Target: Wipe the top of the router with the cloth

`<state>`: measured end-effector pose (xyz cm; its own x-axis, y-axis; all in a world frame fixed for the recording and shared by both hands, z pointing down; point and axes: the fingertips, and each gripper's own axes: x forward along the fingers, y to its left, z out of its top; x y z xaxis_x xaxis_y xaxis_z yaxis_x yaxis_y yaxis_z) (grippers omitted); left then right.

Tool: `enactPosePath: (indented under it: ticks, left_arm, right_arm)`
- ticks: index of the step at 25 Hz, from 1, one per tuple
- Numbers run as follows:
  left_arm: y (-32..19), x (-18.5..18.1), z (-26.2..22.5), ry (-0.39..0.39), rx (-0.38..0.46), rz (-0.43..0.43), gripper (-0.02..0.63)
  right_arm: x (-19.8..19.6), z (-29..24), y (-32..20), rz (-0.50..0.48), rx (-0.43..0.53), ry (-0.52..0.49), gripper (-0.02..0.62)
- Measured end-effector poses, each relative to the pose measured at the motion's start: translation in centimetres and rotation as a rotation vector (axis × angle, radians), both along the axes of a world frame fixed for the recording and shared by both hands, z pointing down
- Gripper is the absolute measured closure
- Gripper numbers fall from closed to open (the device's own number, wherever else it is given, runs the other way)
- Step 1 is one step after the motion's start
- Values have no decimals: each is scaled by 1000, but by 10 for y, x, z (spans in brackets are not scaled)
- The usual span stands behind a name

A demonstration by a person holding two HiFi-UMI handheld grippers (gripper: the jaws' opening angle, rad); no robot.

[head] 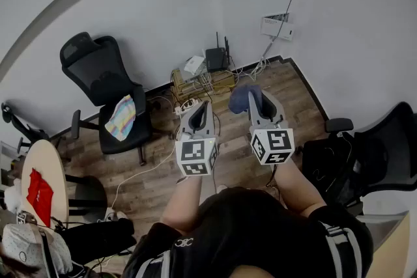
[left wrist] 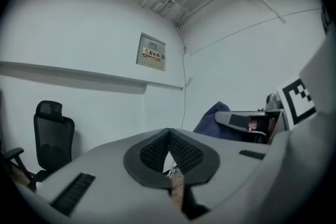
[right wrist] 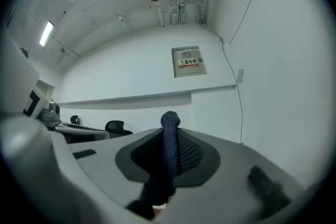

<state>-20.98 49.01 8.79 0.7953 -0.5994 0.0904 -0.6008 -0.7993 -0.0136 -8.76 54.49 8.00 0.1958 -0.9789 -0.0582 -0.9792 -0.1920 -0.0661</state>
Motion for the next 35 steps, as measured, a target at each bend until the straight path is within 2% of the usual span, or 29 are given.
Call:
enactPosePath:
  ticks: [7,14,18,22,27,35]
  left_arm:
    - [4,6,0,0,-5,16,595]
    - [8,17,-2,-7,-3,18,595]
    - [14,26,-2,-14,1,13,595]
    - [20,32,-1,-17,1,-4,595]
    - [33,42,8,-23,-21,-8,595]
    - [37,60,13,-50,-5,-5,595]
  right_arm:
    - [5,-1,6,22,18,5,525]
    - [3,-5,11,-16,25,51,525]
    - [9,-2,14,-52,21,14,525]
    - [16,0,18,-70,17,25,525]
    - [20,2,27,-138,52,-3,525]
    - [39,7,26,-127,61,9,525]
